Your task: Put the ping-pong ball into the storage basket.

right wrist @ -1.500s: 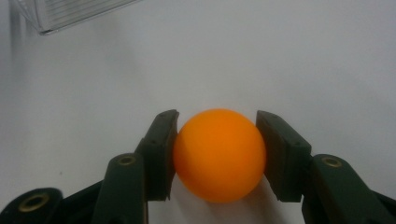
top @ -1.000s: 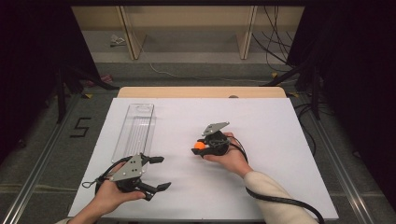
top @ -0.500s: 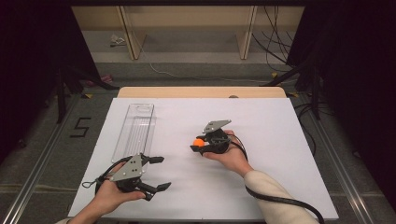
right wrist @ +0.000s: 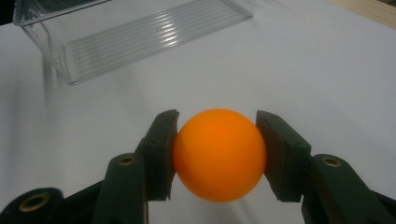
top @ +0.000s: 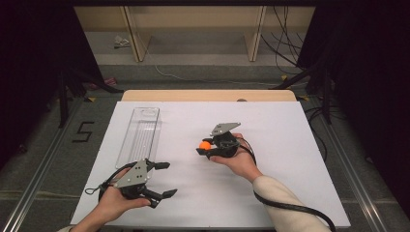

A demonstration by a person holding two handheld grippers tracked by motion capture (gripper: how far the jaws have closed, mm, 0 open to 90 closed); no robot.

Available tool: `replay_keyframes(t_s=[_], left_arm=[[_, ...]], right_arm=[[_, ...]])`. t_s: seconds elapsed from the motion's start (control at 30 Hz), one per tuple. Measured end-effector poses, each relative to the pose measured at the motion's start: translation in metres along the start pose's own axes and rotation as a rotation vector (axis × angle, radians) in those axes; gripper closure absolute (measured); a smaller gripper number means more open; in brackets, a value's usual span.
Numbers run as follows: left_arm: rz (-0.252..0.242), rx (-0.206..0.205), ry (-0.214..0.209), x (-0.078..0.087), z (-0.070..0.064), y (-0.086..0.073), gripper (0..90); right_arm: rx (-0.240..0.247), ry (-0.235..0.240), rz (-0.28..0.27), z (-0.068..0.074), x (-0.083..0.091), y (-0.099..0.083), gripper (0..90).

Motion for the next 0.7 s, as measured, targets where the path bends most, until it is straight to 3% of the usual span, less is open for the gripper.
replay_keyframes(t_s=[0.7], left_arm=[[0.004,-0.003,-0.001,0.000,0.000,0.000,16.9]], right_arm=[[0.011,0.016,-0.037,0.008,0.000,0.017,51.3]])
Point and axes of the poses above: each handheld gripper's, and its own axes: x roughly backward along the jaws, y roughly out of its top, z roughly to its left, the point moved 4 cm from there along -x, roughly forward along the jaws, and after that the axes turned 9 degrees about -y, right-handed, at the moved point
